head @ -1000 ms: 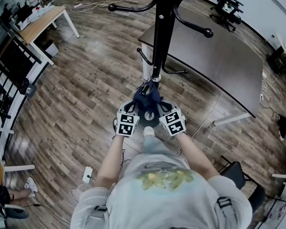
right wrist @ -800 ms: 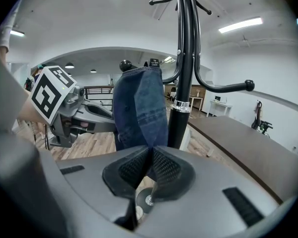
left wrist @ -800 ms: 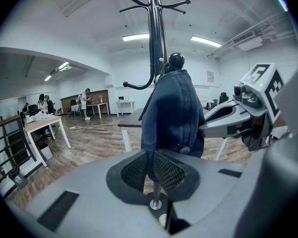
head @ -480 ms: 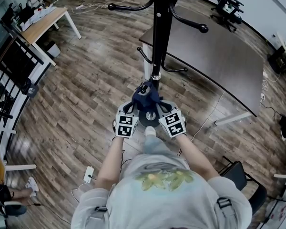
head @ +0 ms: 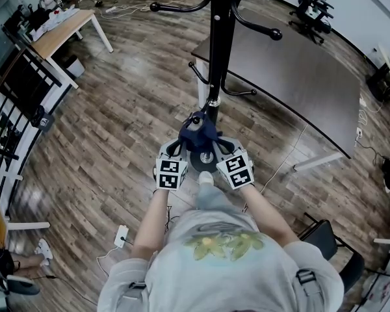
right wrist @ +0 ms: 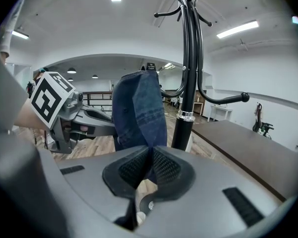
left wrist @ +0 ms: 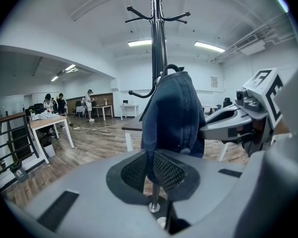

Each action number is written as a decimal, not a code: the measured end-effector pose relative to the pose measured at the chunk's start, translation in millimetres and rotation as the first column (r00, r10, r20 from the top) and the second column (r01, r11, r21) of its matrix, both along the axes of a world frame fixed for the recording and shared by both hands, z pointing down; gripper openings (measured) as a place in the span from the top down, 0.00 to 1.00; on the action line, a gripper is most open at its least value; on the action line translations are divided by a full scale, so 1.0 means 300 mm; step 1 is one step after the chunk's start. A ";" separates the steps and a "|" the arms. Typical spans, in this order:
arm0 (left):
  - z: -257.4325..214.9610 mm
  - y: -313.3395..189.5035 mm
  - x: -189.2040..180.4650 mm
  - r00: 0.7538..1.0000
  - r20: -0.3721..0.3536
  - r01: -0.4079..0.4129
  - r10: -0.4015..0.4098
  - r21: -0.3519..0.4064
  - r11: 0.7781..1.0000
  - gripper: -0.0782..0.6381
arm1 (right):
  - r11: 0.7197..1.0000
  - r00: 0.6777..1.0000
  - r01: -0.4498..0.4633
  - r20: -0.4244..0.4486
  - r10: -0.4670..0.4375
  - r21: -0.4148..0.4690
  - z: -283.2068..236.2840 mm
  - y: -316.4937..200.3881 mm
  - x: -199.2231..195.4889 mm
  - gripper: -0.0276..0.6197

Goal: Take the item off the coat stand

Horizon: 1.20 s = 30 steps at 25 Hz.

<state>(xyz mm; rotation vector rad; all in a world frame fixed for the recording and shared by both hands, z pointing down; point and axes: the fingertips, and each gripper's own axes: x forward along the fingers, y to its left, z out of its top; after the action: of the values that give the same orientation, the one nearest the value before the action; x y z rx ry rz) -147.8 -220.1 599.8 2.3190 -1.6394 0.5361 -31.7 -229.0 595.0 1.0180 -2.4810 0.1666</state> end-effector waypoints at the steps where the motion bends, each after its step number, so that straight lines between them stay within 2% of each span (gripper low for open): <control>1: -0.007 0.005 -0.001 1.000 -0.006 0.004 -0.004 0.005 1.000 0.85 | 1.000 1.000 0.000 0.007 0.000 0.003 -0.008 0.003 -0.001 0.93; 17: -0.121 0.120 0.000 0.996 -0.085 0.029 -0.022 0.075 0.997 0.85 | 0.999 0.996 0.010 0.091 -0.013 0.032 -0.127 0.105 0.004 0.93; 26: -0.223 0.191 0.032 0.985 -0.170 0.030 -0.009 0.122 0.992 0.85 | 0.999 0.987 0.009 0.161 -0.015 0.039 -0.212 0.171 0.037 0.93; 30: -0.253 0.208 0.049 0.987 -0.159 0.019 0.003 0.139 0.990 0.85 | 0.999 0.982 0.006 0.190 -0.013 0.038 -0.240 0.188 0.054 0.93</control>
<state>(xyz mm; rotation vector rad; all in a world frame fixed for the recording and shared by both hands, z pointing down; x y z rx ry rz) -133.0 -157.8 523.8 2.3830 -1.6587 0.2334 -15.6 -172.7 523.1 1.0492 -2.6691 0.2254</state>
